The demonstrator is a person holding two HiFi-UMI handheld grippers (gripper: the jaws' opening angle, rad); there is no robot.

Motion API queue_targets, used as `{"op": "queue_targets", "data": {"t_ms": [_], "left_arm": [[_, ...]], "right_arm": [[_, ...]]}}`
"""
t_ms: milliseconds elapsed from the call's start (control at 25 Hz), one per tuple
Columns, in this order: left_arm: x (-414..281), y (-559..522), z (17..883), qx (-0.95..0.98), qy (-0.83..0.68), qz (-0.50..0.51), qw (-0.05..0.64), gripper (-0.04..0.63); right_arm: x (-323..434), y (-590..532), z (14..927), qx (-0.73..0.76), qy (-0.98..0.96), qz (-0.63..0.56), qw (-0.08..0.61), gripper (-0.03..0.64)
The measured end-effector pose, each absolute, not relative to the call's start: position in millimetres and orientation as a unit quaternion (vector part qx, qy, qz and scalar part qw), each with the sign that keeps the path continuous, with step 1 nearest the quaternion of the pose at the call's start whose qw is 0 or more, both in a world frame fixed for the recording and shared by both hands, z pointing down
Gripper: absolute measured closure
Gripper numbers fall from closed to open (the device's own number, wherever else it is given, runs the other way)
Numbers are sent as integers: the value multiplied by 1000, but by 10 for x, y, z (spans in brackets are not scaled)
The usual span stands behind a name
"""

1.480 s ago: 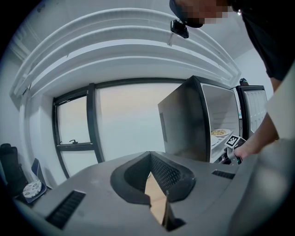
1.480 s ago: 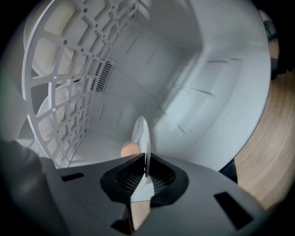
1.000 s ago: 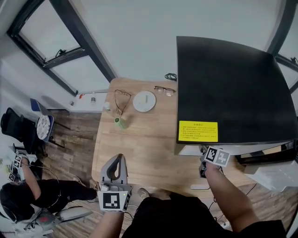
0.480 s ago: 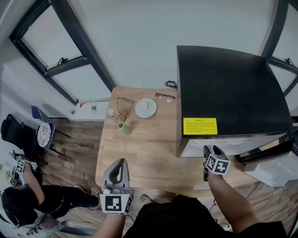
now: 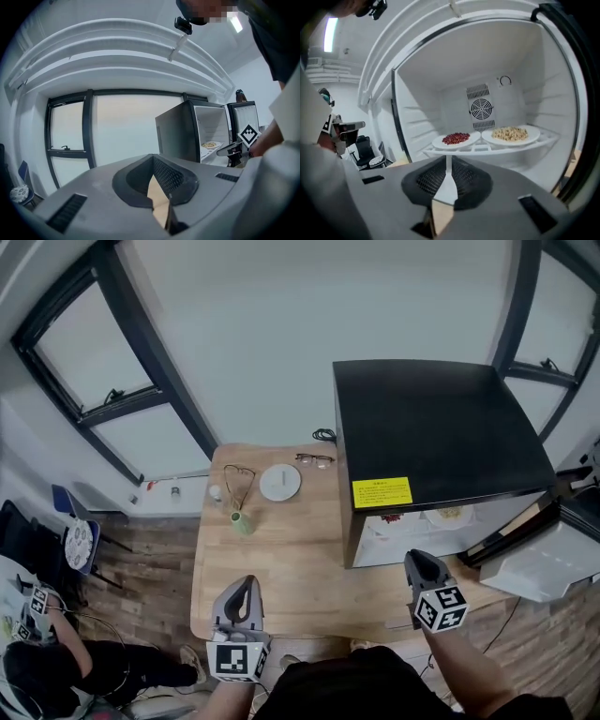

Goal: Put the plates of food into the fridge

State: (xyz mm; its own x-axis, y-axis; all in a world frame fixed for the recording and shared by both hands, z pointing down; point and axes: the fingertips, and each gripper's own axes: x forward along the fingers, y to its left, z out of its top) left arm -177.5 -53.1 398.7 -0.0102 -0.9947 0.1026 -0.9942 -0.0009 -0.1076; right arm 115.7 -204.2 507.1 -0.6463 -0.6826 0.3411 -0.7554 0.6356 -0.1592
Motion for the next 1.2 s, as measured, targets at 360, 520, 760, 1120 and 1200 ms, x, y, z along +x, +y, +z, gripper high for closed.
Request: {"op": "queue_targets", "data": {"t_ms": [360, 520, 760, 1120, 1200], "left_arm": [[-1674, -623, 4129, -731, 677, -80, -2, 592], [-1684, -681, 4084, -735, 674, -75, 3, 592], [-1632, -705, 4100, -742, 667, -75, 1, 592], [-1557, -763, 4049, -745, 664, -67, 5, 592], [-1560, -776, 4045, -744, 665, -67, 5, 592]], "right_arm": [[1528, -1869, 4604, 459, -878, 62, 123, 595], [1604, -1900, 4562, 474, -870, 76, 111, 595], [1576, -1905, 4502, 477, -869, 82, 104, 595], [1622, -1923, 4452, 478, -869, 80, 103, 595], [1637, -1934, 4443, 479, -868, 81, 102, 595]]}}
